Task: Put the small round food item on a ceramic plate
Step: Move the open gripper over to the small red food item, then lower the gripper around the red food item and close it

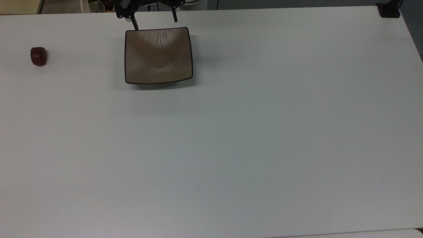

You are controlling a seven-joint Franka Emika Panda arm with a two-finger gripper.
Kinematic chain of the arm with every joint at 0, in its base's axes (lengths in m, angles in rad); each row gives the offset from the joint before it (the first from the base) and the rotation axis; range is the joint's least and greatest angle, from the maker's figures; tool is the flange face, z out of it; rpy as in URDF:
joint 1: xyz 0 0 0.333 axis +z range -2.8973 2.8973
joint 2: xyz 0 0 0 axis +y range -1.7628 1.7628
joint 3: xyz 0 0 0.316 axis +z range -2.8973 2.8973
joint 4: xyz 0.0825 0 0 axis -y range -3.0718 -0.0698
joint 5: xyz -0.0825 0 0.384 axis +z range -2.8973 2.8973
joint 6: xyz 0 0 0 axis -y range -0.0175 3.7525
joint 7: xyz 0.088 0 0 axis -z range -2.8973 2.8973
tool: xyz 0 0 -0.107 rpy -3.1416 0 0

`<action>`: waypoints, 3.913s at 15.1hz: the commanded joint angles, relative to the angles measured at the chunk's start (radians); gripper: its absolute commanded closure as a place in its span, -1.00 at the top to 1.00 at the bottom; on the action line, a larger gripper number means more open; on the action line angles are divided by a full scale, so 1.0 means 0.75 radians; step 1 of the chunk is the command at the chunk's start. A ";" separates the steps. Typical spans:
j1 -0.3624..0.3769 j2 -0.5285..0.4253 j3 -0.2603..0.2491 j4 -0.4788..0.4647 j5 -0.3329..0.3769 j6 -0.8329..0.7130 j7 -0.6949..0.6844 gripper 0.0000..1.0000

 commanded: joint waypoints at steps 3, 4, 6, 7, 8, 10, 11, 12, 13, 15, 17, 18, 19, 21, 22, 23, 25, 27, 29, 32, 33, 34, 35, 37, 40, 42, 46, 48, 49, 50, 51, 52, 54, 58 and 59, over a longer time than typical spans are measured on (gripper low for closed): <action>-0.079 0.025 -0.077 0.011 -0.021 0.035 -0.074 1.00; -0.081 0.037 -0.108 0.011 -0.023 0.037 -0.103 1.00; -0.081 0.051 -0.187 0.029 -0.021 0.058 -0.174 1.00; -0.081 0.057 -0.224 0.027 -0.021 0.092 -0.201 1.00; -0.083 0.065 -0.257 0.025 -0.021 0.119 -0.213 1.00; -0.091 0.092 -0.310 0.023 -0.021 0.150 -0.218 1.00; -0.097 0.104 -0.331 0.021 -0.023 0.174 -0.218 1.00; -0.103 0.110 -0.353 0.015 -0.023 0.195 -0.220 1.00; -0.112 0.127 -0.372 0.013 -0.023 0.209 -0.232 1.00; -0.132 0.168 -0.406 0.015 -0.023 0.221 -0.297 1.00; -0.154 0.206 -0.431 0.007 -0.023 0.264 -0.340 1.00; -0.163 0.227 -0.435 -0.003 -0.023 0.283 -0.361 1.00; -0.173 0.243 -0.441 -0.008 -0.025 0.307 -0.391 1.00; -0.195 0.268 -0.451 -0.022 -0.034 0.334 -0.455 1.00; -0.197 0.274 -0.460 -0.032 -0.046 0.346 -0.489 1.00; -0.197 0.286 -0.472 -0.044 -0.062 0.361 -0.514 1.00; -0.204 0.311 -0.488 -0.061 -0.083 0.381 -0.526 1.00; -0.220 0.333 -0.501 -0.075 -0.127 0.406 -0.533 1.00; -0.228 0.356 -0.505 -0.085 -0.175 0.424 -0.555 1.00; -0.255 0.391 -0.505 -0.130 -0.187 0.501 -0.596 1.00; -0.269 0.407 -0.505 -0.153 -0.187 0.542 -0.598 1.00; -0.273 0.417 -0.505 -0.161 -0.187 0.565 -0.602 1.00; -0.275 0.429 -0.505 -0.165 -0.187 0.581 -0.606 1.00; -0.304 0.458 -0.505 -0.167 -0.187 0.592 -0.633 1.00; -0.336 0.479 -0.505 -0.165 -0.187 0.622 -0.702 1.00; -0.353 0.501 -0.505 -0.189 -0.187 0.677 -0.723 1.00; -0.377 0.556 -0.505 -0.188 -0.187 0.718 -0.725 1.00; -0.380 0.581 -0.505 -0.192 -0.187 0.743 -0.725 1.00; -0.380 0.591 -0.505 -0.190 -0.187 0.743 -0.725 1.00; -0.380 0.599 -0.505 -0.190 -0.187 0.745 -0.725 1.00; -0.380 0.616 -0.505 -0.188 -0.187 0.745 -0.725 1.00; -0.380 0.622 -0.505 -0.186 -0.187 0.747 -0.725 1.00; -0.382 0.634 -0.505 -0.183 -0.187 0.755 -0.725 1.00; -0.382 0.636 -0.505 -0.186 -0.185 0.778 -0.725 0.57; -0.384 0.636 -0.505 -0.186 -0.185 0.774 -0.723 0.36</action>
